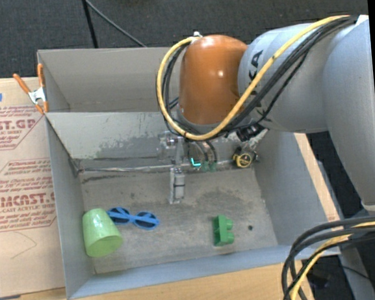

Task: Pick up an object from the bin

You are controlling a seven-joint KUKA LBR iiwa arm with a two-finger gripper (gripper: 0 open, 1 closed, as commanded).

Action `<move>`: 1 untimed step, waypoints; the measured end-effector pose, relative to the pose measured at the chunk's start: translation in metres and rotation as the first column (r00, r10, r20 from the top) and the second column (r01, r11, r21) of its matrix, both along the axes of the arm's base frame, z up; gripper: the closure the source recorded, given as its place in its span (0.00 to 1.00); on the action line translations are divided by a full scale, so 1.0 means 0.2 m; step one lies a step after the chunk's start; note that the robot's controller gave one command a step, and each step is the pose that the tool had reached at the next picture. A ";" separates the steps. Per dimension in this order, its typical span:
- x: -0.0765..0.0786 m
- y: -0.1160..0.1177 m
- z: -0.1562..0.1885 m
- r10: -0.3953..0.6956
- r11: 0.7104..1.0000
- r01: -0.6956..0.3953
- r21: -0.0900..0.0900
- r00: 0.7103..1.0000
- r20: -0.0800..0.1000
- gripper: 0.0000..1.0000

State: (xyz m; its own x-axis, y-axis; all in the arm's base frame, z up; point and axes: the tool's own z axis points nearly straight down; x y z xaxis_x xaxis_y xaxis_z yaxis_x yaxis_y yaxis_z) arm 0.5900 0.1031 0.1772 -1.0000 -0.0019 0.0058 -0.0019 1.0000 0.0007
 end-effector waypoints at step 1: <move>-0.02 0.19 -0.56 0.129 0.992 -0.129 0.000 0.992 0.000 0.00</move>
Offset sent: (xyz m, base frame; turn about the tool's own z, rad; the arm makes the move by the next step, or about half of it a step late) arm -0.0015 0.0359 -0.1072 -0.1270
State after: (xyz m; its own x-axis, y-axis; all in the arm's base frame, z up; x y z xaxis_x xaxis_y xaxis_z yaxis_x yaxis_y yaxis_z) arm 0.5864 0.1402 0.0658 -0.9913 -0.1313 0.0056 -0.1313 0.9913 0.0003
